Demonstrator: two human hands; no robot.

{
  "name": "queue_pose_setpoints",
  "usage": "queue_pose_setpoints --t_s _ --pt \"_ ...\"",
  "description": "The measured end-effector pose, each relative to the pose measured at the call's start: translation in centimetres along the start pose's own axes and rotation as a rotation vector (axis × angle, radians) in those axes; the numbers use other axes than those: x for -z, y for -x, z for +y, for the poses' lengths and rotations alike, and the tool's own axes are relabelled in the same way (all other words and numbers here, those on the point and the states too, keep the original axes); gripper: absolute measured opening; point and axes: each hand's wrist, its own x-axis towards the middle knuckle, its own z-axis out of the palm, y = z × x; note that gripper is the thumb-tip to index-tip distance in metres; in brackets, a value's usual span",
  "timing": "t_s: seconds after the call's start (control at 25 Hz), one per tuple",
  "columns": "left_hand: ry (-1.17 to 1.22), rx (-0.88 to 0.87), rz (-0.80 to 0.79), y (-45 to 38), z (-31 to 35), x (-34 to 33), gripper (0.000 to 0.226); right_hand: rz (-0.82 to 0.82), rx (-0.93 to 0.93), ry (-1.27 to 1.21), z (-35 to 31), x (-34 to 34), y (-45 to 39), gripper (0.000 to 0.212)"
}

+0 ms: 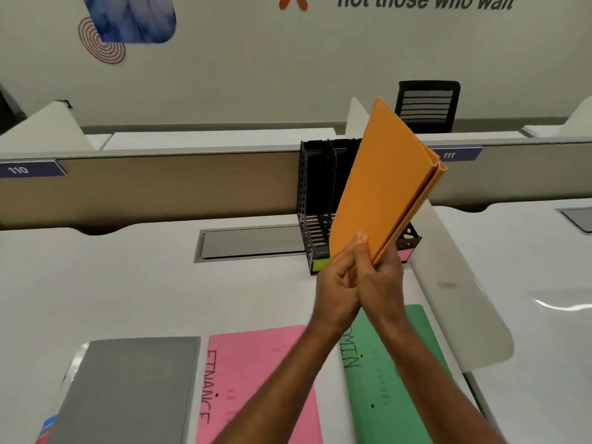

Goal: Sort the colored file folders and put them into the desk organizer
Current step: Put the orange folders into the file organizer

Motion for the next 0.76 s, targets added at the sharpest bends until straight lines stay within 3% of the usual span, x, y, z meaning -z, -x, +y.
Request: queue_pose_setpoints --t_s 0.16,0.24,0.36,0.48,0.56,0.76 --pt "-0.097 -0.022 -0.017 -2.4 0.3 -1.0 0.064 0.034 0.095 -0.010 -0.3 0.7 -3.1 0.039" --pt "-0.173 -0.030 -0.098 -3.9 0.5 0.0 0.068 0.048 0.137 -0.003 -0.4 1.2 -5.0 0.028" --pt "-0.235 0.010 -0.164 -5.9 -0.6 2.1 0.051 0.033 0.212 0.014 -0.1 1.7 -7.7 0.016" --pt "-0.302 0.122 0.112 -7.2 -3.4 3.9 0.024 0.025 0.257 0.008 0.5 1.1 -9.9 0.020" --pt "-0.320 0.259 0.281 -8.9 -5.6 4.9 0.020 0.010 0.262 0.006 0.9 0.0 -11.8 0.027" --pt "-0.307 0.549 0.319 -12.8 -10.9 6.0 0.038 -0.014 0.273 -0.017 2.8 -3.6 -15.8 0.030"
